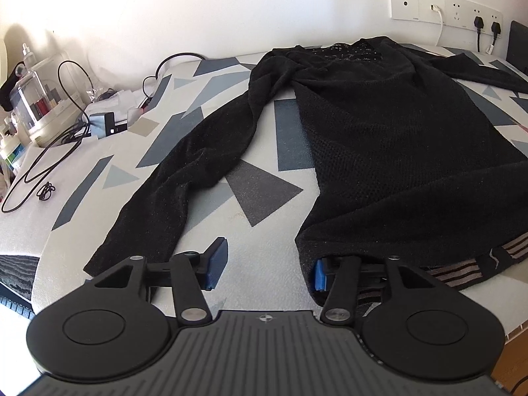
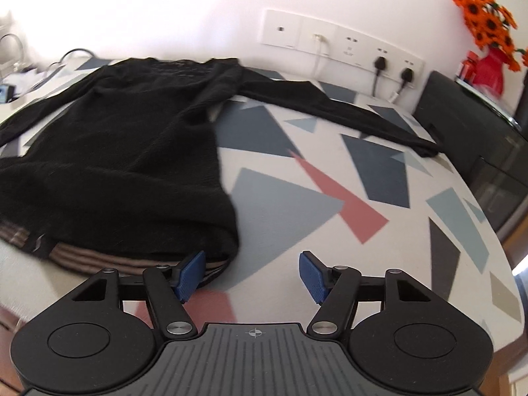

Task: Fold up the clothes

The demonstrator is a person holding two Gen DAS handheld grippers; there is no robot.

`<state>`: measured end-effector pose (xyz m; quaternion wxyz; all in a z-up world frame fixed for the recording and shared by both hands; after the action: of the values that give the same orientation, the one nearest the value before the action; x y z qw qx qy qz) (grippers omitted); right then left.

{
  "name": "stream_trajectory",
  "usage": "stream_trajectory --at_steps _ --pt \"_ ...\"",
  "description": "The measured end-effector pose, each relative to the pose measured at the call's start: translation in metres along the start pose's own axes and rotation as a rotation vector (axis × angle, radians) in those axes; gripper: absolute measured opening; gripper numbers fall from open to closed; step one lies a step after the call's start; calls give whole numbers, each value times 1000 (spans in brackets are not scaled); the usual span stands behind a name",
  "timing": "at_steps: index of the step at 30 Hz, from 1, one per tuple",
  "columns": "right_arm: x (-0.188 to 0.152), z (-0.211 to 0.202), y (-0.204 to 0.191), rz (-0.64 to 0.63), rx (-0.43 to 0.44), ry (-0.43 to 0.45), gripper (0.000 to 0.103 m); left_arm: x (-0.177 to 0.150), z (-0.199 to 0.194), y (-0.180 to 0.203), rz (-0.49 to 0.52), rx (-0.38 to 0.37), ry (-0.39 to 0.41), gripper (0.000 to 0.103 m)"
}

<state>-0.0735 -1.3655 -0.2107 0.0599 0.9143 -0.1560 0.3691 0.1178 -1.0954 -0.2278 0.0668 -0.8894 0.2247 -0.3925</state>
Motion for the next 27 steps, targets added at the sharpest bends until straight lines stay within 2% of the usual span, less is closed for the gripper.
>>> stream_trajectory --at_steps 3,7,10,12,13,17,23,27 --pt "1 0 -4 21 22 -8 69 3 -3 -3 -38 -23 10 58" --pt "7 3 -16 3 35 -4 72 11 -11 -2 -62 -55 71 64" --pt "12 2 -30 -63 74 22 81 14 -13 5 -28 -58 95 63" --pt "13 4 -41 -127 103 22 92 16 -14 6 -36 -73 99 63" --pt "13 7 -47 -156 112 11 95 17 -14 5 -48 -83 99 63" --pt "14 14 -59 -200 99 4 99 23 -12 -3 -124 -115 83 63" --pt "24 18 -82 -260 141 47 100 27 -4 -10 -173 -121 58 63" --pt "26 25 -96 -318 150 45 100 26 0 -14 -206 -136 36 61"
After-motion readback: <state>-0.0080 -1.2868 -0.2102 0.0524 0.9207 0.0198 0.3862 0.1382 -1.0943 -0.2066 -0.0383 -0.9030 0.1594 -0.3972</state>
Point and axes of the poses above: each gripper's, at about its wrist camera, not at the fingertips, and z roughly the way its jaws point, y to its right, x to its top, the point moved 3 cm from there along z, roughly the way its jaws point, and after that the axes turned 9 degrees about x, right-handed, at the moved point
